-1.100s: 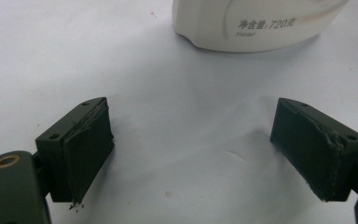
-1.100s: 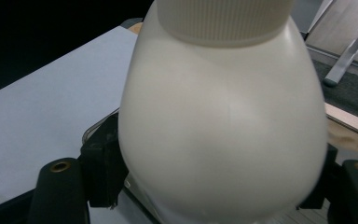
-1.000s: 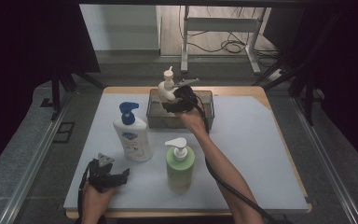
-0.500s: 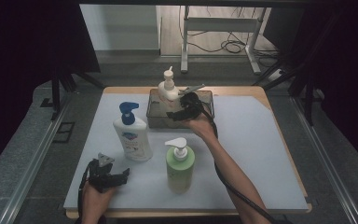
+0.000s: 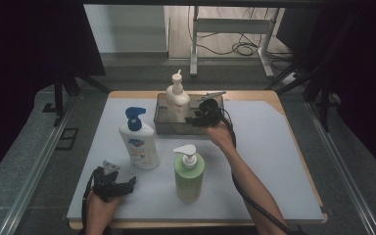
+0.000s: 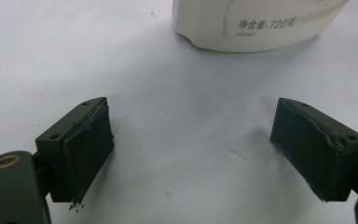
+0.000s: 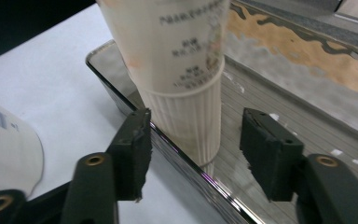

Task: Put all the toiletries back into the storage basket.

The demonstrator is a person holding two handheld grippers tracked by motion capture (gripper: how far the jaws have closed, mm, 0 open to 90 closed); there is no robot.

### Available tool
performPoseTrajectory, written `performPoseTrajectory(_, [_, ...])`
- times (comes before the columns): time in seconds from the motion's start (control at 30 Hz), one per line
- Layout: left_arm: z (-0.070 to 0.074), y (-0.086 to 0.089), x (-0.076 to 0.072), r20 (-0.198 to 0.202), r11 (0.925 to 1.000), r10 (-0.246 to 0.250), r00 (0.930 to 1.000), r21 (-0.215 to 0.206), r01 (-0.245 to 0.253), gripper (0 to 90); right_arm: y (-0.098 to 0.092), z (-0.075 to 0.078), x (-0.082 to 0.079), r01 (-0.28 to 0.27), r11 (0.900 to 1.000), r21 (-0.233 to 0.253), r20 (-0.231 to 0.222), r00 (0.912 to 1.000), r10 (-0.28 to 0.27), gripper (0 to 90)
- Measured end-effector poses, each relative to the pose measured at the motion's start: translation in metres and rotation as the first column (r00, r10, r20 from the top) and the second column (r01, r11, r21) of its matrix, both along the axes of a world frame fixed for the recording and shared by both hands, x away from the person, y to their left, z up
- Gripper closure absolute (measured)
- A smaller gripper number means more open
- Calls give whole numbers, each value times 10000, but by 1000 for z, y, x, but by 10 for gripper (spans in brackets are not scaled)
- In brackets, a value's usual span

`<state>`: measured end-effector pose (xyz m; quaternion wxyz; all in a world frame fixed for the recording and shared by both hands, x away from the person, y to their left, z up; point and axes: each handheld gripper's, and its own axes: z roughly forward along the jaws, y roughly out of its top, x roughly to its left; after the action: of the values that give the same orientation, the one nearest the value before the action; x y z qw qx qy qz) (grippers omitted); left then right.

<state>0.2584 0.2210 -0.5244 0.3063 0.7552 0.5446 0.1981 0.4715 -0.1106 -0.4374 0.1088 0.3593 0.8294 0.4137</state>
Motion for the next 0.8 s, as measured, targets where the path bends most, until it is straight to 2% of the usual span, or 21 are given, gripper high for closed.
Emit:
performPoseTrajectory(0.2, [0, 0, 0, -1, 10000, 1, 10000, 3, -1, 120, -7, 0, 1, 139, 9999, 20, -32, 9999, -139, 662])
performPoseTrajectory(0.23, [0, 0, 0, 0, 10000, 2, 10000, 2, -2, 120, -9, 1, 2, 325, 9995, 16, -28, 9995, -325, 747])
performPoseTrajectory(0.27, [0, 0, 0, 0, 10000, 2, 10000, 2, -2, 120, -9, 1, 2, 325, 9995, 16, -28, 9995, -325, 747])
performPoseTrajectory(0.37, [0, 0, 0, -2, 10000, 2, 10000, 1, -2, 120, -10, -1, 6, 528, 9985, -107, -45, 9986, -529, 836])
performPoseTrajectory(0.5, [0, 0, 0, -3, 10000, 0, 10000, 6, 0, 120, -8, -5, 10, 852, 9962, -205, -131, 9963, -855, 888])
performPoseTrajectory(0.8, [0, 0, 0, 1, 10000, 3, 10000, 7, -3, 120, 4, -15, 19, 1153, 9911, -669, -255, 9928, -1172, 895])
